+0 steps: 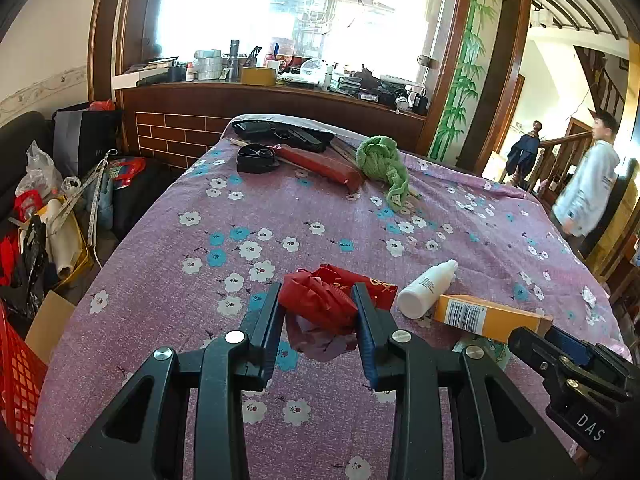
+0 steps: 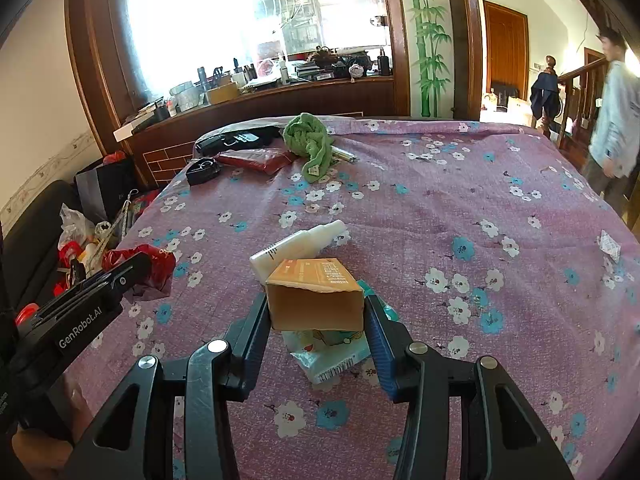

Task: Collect trash
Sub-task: 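Lift the orange box with the right tool while the left tool holds the red wrapper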

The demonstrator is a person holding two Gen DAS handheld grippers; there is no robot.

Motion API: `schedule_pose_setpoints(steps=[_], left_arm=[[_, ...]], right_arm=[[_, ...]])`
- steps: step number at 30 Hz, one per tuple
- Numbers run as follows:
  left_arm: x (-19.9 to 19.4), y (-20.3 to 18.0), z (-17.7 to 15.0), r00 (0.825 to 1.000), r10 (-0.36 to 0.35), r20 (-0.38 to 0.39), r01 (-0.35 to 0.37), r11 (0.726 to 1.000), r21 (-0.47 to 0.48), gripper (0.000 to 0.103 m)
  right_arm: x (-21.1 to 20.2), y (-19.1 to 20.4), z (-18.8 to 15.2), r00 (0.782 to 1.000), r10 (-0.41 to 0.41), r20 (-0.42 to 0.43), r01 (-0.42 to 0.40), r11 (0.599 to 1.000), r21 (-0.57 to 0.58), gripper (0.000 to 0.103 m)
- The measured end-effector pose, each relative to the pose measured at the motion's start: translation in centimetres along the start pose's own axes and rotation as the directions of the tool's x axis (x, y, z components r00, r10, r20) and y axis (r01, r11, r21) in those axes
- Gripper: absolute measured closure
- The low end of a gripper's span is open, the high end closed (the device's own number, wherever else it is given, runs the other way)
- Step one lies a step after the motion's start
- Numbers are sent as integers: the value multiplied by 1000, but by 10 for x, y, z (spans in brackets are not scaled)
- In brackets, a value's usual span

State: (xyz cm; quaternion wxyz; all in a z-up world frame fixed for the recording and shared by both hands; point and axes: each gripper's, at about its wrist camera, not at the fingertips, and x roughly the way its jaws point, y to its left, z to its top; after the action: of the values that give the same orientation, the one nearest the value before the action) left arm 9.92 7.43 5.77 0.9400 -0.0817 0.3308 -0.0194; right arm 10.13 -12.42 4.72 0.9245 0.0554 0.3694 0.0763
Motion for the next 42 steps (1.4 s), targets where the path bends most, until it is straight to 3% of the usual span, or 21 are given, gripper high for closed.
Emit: schedule_pose_setpoints(steps=[42], left_arm=[[-9, -5, 1, 999, -15, 33, 15, 1000, 1, 71]], right_arm=[[-14, 1, 2, 998, 46, 44, -47, 999, 18, 53]])
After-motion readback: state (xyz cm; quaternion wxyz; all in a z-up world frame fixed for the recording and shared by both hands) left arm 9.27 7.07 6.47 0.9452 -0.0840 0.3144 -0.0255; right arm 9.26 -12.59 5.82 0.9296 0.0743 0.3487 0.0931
